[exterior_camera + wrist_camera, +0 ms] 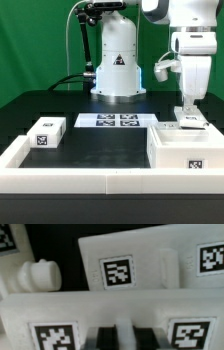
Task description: Assemble cabinet
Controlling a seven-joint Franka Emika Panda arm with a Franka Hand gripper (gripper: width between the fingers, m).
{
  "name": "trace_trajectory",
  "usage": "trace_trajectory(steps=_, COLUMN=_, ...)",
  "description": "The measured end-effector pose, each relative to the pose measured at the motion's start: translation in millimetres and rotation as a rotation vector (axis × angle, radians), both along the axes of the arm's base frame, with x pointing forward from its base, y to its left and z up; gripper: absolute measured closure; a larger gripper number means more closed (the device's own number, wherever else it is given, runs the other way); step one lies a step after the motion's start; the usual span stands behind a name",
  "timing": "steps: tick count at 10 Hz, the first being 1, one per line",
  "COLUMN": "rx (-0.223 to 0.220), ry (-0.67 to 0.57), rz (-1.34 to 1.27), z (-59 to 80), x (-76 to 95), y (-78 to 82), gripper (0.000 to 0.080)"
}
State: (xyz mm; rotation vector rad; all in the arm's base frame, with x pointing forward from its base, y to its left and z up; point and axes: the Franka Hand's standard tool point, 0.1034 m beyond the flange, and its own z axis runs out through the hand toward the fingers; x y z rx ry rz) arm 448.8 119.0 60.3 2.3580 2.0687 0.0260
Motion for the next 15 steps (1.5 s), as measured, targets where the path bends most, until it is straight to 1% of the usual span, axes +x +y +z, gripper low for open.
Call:
trace_trajectory(steps=1, rx=0.001, ry=0.002, rz=-0.001, z=-2.2, x=1.9, y=0.5, gripper=0.0729)
trace_trajectory(steps=3, rx=0.001, ry=-0.004, rz=-0.007, z=-0.5, x=9.5, y=-0.5, gripper=0.0729)
trace_trajectory(steps=8, rx=0.002, ry=-0.002, rz=-0.005, z=-2.2, x=10.6, y=-1.8, gripper=0.0729)
trace_trajectory(steps=11, rx=0.008, ry=-0.019, rz=-0.032, z=-2.3, x=41.4, y=-5.5, gripper=0.0729)
trace_trajectory(steps=15, rx=0.008, ry=-0.020, rz=-0.032, z=-2.5, x=42.1, y=-5.7, gripper=0.0729)
